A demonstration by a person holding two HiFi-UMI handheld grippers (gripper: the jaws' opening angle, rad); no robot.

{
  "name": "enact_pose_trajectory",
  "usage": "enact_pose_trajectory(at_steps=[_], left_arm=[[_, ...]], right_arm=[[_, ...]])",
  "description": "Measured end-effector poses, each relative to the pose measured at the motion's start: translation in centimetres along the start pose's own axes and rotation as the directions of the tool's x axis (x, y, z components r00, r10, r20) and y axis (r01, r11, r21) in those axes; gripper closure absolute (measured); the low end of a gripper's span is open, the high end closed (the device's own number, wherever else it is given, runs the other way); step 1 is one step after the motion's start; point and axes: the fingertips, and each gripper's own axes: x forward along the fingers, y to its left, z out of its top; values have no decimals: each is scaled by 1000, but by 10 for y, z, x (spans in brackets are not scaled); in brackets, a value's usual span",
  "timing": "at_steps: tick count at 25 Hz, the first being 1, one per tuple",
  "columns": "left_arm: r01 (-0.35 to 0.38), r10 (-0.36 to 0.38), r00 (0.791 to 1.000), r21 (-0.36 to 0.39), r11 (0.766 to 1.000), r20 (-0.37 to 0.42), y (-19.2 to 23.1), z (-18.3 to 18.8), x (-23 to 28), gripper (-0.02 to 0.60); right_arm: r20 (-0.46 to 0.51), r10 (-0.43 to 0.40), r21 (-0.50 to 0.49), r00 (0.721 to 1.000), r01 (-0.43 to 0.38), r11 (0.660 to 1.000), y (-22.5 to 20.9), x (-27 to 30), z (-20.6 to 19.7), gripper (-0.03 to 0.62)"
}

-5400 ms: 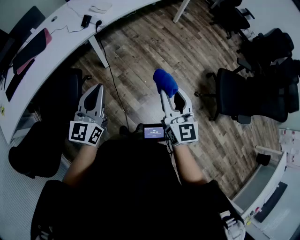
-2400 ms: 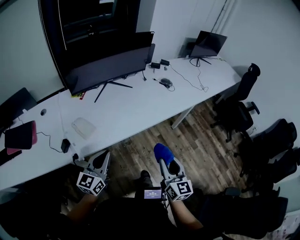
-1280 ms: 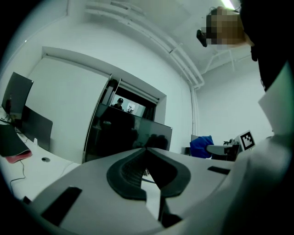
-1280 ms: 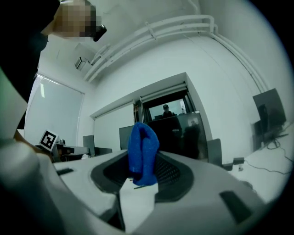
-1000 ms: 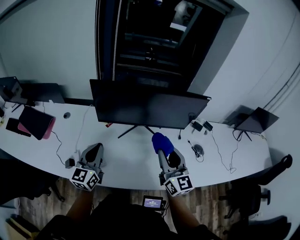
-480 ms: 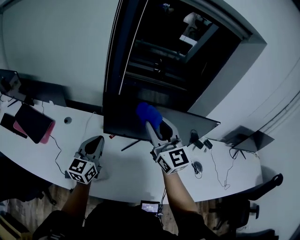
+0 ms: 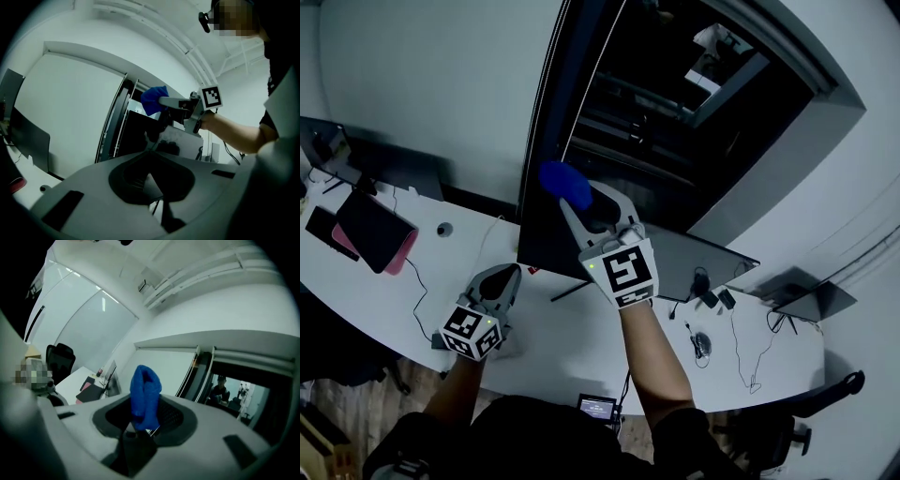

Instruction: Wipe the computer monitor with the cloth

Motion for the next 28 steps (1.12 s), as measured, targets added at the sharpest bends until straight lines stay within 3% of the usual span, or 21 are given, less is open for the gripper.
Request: enact_pose_trajectory(at_steps=[5,12,18,28], left_arm=[[12,-12,1000,-5,1000,-18,-5,-5,-3,588],[25,-26,999,-31,999,-35,-11,-15,-10,588],[32,-34,998,-42,999,-50,-10,-19,-11,588],[65,-68,995,-44,997,-69,-14,-21,0,588]], right_arm=[[-105,52,-168,993,-69,983,11,24,-1,453],[-274,83,-312,958,-170,935,26,48,-15,453],[-311,113,-294,943,-209,933,29,53,-23,454],[-342,93,-257,935,-189,948,11,36,-36,460]])
